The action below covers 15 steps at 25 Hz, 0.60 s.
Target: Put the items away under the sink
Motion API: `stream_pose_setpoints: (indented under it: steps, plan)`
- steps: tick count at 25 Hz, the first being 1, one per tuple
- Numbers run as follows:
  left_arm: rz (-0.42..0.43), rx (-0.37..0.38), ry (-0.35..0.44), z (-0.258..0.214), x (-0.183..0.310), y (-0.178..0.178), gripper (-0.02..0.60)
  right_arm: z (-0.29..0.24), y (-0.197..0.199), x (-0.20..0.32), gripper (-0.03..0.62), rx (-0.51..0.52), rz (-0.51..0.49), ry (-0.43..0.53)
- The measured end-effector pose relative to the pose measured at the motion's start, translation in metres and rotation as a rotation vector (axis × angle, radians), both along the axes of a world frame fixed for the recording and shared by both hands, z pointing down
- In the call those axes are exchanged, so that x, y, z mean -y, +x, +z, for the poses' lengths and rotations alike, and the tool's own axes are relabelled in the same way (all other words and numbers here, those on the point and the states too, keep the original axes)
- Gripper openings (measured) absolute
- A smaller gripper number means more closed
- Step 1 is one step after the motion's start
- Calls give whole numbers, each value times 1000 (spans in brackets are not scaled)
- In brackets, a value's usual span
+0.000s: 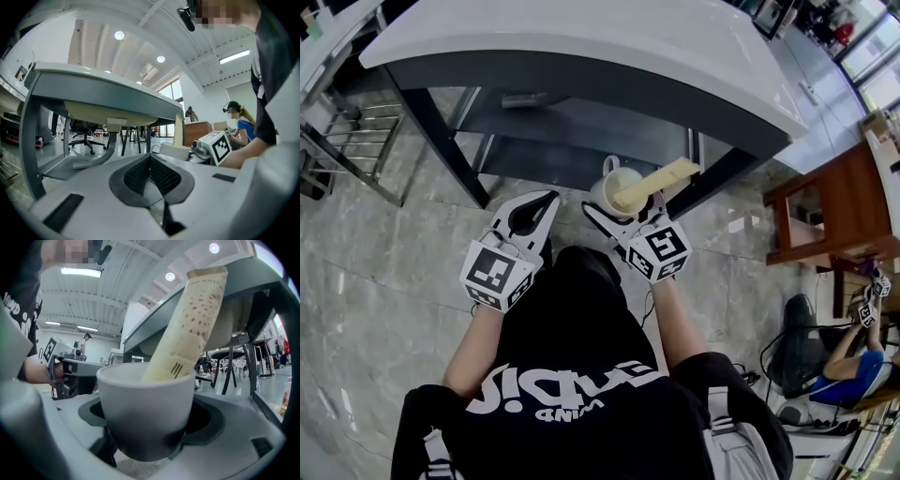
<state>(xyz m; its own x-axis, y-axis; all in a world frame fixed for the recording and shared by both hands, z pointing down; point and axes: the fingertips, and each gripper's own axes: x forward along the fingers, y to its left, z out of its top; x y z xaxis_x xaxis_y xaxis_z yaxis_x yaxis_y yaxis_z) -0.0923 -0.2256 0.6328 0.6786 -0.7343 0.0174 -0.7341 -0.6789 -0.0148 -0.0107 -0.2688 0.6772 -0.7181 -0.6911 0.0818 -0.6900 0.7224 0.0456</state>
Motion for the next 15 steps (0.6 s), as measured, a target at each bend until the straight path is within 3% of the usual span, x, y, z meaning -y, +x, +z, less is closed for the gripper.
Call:
stream_pose_setpoints:
  steps: [15]
  plan:
    - [20, 19, -37, 17, 7, 19, 18, 13, 17, 89, 469, -78, 63, 13]
